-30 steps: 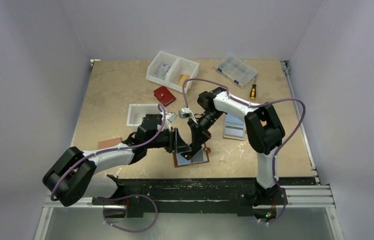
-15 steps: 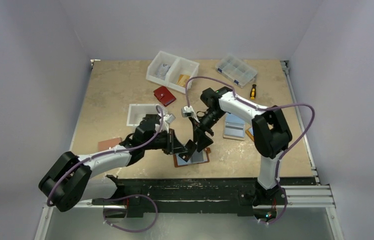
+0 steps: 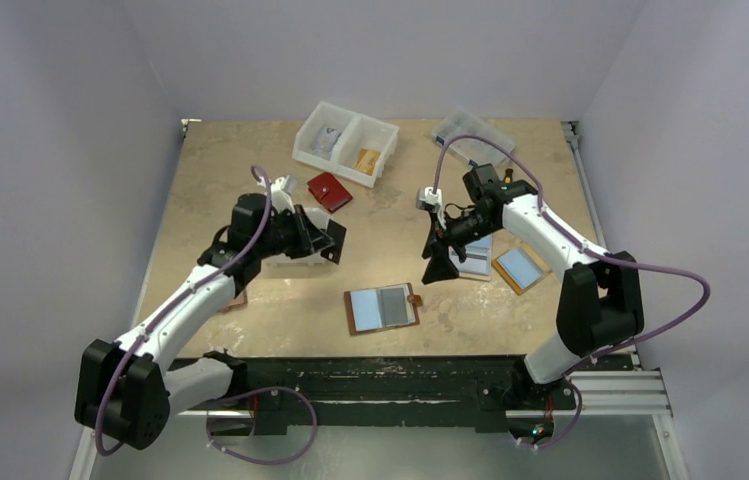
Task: Take the credit cards out of the card holder
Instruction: Place the credit card in the storage box, then remove the credit card from the card holder.
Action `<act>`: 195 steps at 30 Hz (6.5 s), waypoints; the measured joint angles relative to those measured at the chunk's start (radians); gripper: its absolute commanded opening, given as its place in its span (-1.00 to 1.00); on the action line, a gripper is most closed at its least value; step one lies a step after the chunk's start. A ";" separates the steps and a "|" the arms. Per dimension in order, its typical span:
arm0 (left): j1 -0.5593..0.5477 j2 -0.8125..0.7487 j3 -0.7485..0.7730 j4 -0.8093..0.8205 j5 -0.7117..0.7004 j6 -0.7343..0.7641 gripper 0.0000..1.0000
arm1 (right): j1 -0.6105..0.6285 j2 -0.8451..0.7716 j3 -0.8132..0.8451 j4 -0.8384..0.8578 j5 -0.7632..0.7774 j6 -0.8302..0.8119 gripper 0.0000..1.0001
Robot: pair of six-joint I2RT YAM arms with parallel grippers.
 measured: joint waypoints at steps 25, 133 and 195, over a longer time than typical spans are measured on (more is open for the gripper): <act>0.160 0.294 0.273 -0.256 -0.232 0.097 -1.00 | -0.007 -0.035 -0.058 0.087 -0.004 0.047 0.70; -0.985 0.253 0.124 -0.165 -0.920 0.031 0.73 | -0.226 -0.312 -0.361 0.208 -0.034 -0.039 0.75; -0.858 0.607 0.335 -0.260 -0.861 -0.111 -0.75 | -0.229 -0.187 -0.323 0.098 -0.058 -0.140 0.70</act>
